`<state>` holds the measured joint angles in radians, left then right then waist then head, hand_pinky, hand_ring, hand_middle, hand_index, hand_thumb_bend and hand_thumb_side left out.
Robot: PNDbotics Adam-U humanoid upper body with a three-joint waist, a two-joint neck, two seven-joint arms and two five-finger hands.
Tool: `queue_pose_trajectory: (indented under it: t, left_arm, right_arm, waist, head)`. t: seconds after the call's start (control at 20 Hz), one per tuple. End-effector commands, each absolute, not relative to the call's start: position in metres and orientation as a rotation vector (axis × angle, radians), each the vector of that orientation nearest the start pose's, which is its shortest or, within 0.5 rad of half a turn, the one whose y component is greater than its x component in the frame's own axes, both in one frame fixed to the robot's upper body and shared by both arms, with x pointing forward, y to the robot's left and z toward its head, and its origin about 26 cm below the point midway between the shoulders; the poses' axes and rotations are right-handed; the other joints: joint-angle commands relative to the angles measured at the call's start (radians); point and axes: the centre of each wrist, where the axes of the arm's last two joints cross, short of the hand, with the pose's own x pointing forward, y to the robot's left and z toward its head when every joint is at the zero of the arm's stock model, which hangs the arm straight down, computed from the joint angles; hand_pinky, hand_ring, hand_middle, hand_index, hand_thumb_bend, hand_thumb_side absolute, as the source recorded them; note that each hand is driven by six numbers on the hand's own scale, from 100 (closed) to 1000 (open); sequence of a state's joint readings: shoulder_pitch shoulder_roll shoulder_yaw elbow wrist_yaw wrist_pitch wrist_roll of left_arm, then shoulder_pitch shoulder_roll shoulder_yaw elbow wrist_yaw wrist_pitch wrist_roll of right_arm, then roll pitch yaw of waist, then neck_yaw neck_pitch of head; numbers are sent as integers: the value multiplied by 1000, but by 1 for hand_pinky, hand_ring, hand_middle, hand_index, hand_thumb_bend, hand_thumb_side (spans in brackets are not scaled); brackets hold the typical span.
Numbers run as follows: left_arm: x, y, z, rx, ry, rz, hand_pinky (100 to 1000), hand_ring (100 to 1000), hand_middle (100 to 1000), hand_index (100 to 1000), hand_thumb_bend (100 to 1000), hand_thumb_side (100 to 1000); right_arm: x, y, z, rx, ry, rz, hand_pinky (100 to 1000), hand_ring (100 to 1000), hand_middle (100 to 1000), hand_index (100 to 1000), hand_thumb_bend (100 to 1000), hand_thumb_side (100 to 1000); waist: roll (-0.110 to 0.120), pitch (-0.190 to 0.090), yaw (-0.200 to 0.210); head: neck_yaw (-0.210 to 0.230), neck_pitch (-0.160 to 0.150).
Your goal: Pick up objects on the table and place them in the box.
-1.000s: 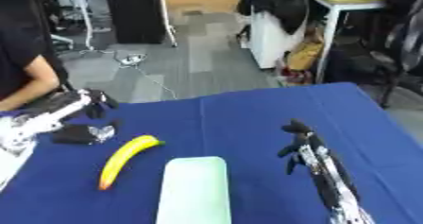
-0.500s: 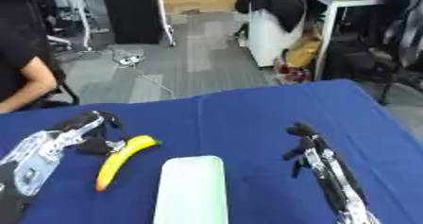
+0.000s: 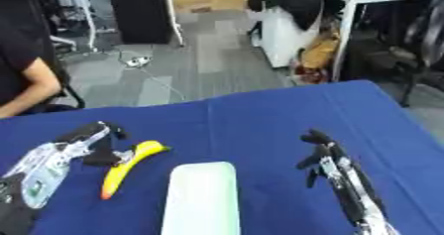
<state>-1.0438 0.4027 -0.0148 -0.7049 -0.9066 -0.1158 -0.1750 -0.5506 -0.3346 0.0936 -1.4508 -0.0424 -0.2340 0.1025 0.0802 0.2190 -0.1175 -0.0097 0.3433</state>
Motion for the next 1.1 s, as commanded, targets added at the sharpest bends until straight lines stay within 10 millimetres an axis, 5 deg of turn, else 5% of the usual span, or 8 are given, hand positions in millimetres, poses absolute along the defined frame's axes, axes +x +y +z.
queue_pose_trajectory:
  t: [0.05,0.8,1.1]
  left_arm:
    - [500,306,211,1018,-1481,-1102,593,599,690,804,100,668]
    - [498,312,212,1044,-1475,-1083,582,582,676,804,100,678]
    - [496,330,212,1085,-1438,-1038,590,592,685,807,100,666]
  right_arm:
    - [397,-245,165,-10,-2203,590,325,560,836,958,100,888]
    - [397,-247,167,-17,-2210,589,322,558,835,957,100,890]
    - [396,-246,167,-16,-2209,598,321,558,835,958,100,893]
  waist:
    - [-3,-9,-10]
    - [-7,24,-30]
    - [-7,36,-37]
  head:
    - [13,-26]
    - [15,-47]
    - [15,-58]
